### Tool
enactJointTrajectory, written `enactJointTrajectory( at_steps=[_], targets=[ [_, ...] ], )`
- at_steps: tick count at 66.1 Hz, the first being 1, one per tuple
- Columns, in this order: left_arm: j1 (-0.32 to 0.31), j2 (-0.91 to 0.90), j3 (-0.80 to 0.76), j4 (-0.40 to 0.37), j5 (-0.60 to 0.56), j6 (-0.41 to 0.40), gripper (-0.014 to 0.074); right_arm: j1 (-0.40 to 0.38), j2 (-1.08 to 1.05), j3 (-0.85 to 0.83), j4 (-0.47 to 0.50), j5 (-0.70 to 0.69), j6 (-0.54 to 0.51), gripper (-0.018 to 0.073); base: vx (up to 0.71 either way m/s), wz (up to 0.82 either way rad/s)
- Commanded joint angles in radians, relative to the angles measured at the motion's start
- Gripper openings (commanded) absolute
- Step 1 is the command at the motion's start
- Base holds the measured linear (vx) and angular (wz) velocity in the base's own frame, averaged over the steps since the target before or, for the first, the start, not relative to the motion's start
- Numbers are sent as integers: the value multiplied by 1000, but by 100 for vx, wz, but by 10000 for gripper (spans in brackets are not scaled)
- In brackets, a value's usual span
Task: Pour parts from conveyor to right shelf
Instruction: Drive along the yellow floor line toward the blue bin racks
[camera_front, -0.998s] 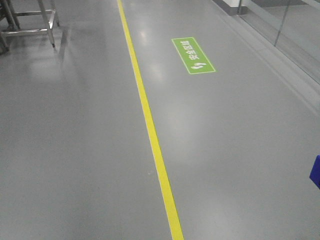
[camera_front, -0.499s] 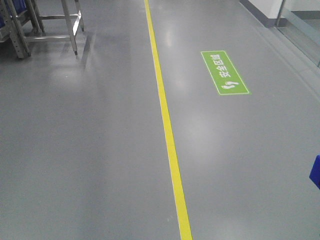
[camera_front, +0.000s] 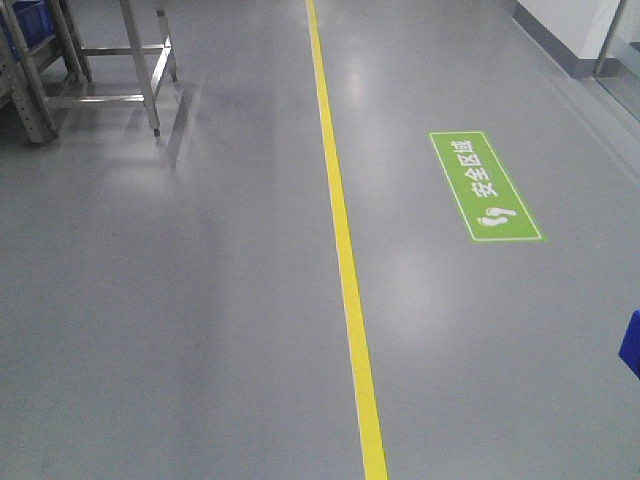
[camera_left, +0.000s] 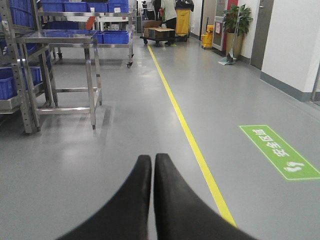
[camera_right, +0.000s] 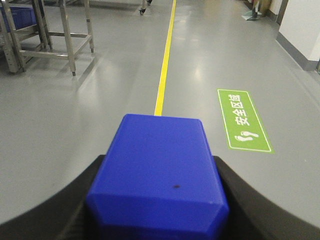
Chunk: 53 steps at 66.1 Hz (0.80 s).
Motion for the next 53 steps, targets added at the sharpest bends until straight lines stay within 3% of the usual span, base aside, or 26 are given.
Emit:
enactJointTrajectory(
  at_steps=[1,53],
  targets=[
    [-7,16,-20,-8,-79,-8,-6,-5,8,-28,5,-71,1,-5,68,2],
    [-7,16,-20,-8,-79,-8,-6,-5,8,-28,5,-62,1,-5,74,4]
  ],
)
